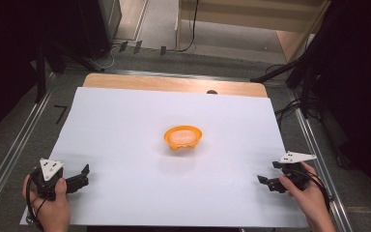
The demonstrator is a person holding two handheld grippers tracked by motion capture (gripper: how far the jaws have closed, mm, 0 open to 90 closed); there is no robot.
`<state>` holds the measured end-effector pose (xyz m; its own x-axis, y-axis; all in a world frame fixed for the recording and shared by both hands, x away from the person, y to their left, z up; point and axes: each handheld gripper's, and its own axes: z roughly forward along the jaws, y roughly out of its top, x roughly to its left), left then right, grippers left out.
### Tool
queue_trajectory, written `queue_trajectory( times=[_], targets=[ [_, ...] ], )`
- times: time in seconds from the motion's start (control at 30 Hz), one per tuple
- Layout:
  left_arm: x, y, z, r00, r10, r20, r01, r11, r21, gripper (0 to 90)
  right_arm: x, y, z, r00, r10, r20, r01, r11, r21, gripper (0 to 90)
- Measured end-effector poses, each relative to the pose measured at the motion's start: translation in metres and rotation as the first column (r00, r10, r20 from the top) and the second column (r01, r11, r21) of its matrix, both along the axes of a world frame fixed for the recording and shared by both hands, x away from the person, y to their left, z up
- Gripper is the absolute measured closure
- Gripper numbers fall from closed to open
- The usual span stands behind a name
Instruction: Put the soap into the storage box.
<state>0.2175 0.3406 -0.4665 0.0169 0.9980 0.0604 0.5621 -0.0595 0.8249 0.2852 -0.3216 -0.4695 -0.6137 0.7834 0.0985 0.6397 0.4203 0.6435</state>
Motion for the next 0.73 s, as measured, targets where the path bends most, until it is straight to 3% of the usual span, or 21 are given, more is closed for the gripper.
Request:
queue_trajectory(
  times=[0.47, 0.57, 0.73],
  targets=[
    [-0.001, 0.0, 0.0, 1.0, -0.004, 0.003, 0.004, 1.0, 0.004, 0.0, -0.031, -0.029, -0.016, 0.996, -0.071, 0.054, 0.067, 0.996, 0.065, 13.8],
    [0.001, 0.0, 0.0, 1.0, -0.004, -0.008, 0.004, 1.0, 0.005, 0.0, -0.038, -0.033, -0.023, 0.9909, -0.091, 0.099, 0.08, 0.991, 0.109, 12.9],
    [0.001, 0.0, 0.0, 0.9999, -0.004, -0.011, 0.004, 1.0, 0.005, 0.0, -0.042, -0.039, -0.023, 0.9852, -0.111, 0.13, 0.089, 0.982, 0.165, 12.9]
  ],
)
